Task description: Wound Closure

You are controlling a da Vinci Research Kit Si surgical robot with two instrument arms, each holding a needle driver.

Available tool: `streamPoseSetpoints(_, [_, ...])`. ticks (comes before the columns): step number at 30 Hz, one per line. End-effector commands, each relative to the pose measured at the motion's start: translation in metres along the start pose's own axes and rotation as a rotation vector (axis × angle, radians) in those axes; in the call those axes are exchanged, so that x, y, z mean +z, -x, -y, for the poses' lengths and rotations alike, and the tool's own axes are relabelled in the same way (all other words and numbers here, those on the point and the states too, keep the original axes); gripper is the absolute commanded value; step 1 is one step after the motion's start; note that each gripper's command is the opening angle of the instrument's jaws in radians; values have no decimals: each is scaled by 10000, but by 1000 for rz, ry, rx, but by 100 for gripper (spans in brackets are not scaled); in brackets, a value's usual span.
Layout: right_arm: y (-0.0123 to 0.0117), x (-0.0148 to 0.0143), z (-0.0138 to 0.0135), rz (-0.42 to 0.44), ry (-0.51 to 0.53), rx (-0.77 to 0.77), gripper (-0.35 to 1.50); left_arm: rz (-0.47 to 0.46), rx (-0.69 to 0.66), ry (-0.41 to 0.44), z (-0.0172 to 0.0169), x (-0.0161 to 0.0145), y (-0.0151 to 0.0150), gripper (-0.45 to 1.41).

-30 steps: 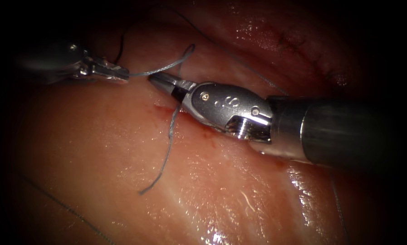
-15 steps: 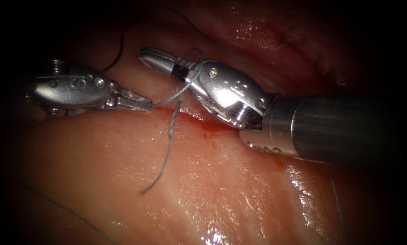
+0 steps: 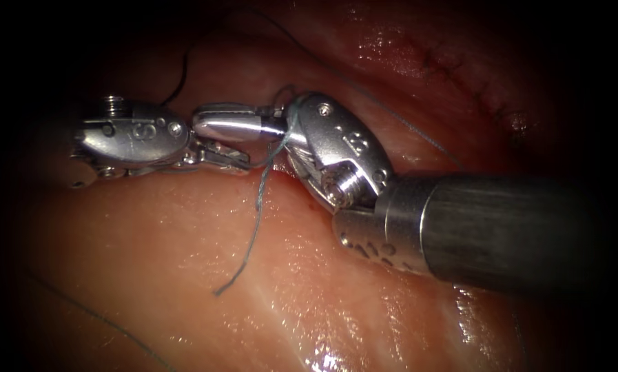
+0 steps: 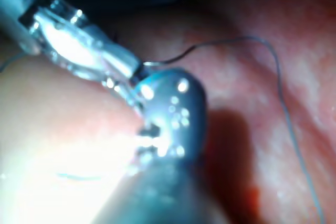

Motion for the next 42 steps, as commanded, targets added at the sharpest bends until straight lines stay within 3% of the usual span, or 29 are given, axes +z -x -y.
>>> streamPoseSetpoints(1, [6,2,-1,25,-42,20,-35,-1,2,3,-3,9,5,-45])
streamPoseSetpoints(3, [5,0,-1,56,-80,32,-8,-1,2,3,-3,10,5,-45])
streamPoseSetpoints(4, [5,-1,0,65,-96,36,-3,-1,3,3,-3,10,5,-45])
streamPoseSetpoints(6, [5,-3,2,96,-123,43,31,-2,3,4,-3,11,5,-45])
streamPoseSetpoints(12, [4,-2,4,271,-242,-5,52,1,8,12,-5,16,1,-45])
streamPoseSetpoints(18, [5,-1,3,419,-325,-73,59,6,15,24,-9,21,-1,-45])
streamPoseSetpoints(20, [4,0,6,503,-358,-131,61,6,18,28,-9,23,-2,-45])
streamPoseSetpoints(23, [7,2,11,547,-383,-158,63,4,20,30,-9,25,-3,-45])
streamPoseSetpoints(32, [32,10,39,588,-539,-191,64,13,23,40,-16,26,6,-45])
streamPoseSetpoints(42, [62,27,53,612,-634,-176,57,21,28,45,-28,23,14,-45])
